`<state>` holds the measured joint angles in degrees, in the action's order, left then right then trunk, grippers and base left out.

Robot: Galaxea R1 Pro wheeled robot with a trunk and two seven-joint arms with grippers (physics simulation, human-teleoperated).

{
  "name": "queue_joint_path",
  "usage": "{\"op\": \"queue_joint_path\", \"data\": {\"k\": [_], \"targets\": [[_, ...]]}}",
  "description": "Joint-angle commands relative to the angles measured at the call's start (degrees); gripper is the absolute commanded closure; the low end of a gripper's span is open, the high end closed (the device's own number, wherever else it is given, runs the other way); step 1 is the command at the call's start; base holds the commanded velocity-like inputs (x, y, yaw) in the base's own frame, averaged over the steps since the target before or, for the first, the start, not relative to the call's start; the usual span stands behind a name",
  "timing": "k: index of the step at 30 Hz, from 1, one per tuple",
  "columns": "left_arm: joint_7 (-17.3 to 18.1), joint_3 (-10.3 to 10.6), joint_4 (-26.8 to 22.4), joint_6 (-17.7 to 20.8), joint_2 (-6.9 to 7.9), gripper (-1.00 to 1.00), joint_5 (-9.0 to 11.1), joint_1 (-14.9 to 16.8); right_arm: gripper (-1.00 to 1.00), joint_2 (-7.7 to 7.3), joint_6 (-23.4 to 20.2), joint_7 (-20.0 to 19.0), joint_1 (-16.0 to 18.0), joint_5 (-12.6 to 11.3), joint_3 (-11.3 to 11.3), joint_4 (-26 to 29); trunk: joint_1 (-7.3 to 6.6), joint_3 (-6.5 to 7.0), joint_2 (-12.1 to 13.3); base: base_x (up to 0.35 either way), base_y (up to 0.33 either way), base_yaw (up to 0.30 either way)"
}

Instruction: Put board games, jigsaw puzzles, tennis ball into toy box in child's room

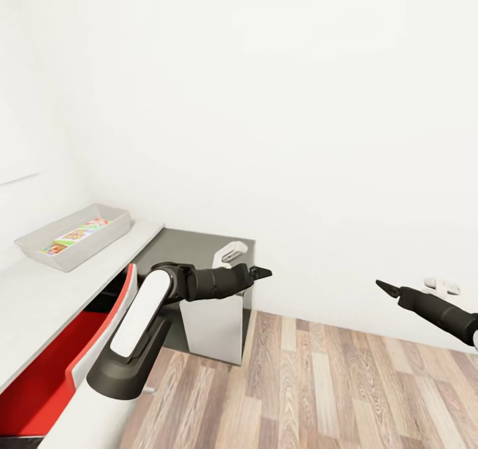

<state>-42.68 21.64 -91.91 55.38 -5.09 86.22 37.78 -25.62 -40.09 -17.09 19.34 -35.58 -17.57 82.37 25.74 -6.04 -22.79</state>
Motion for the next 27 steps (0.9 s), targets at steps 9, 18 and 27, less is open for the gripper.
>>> {"op": "queue_joint_path", "data": {"k": [9, 18, 27], "targets": [[-0.27, -0.06, 0.1, 0.08, 0.09, -1.0, 0.35, -0.35, -1.0, 0.15, -0.3, -0.22, 0.01, 0.08, 0.04, -0.01, 0.04, 0.66, -0.13, -0.071, 0.053, -0.111], [-0.13, -0.43, 0.23, 0.08, 0.24, -1.0, -0.51, -1.71, -1.0, 0.21, -0.52, 0.05, 0.12, 0.15, 3.13, -2.71, 0.04, 1.47, -0.13, -0.198, 0.201, -0.088], [1.73, -0.44, 0.87, -1.01, 0.31, -1.0, -6.05, -2.61, -1.0, 0.21, -0.67, 0.12, 0.24, 0.24, 5.17, -4.69, 0.04, 2.29, -0.13, -0.14, 0.172, -0.071]]}}
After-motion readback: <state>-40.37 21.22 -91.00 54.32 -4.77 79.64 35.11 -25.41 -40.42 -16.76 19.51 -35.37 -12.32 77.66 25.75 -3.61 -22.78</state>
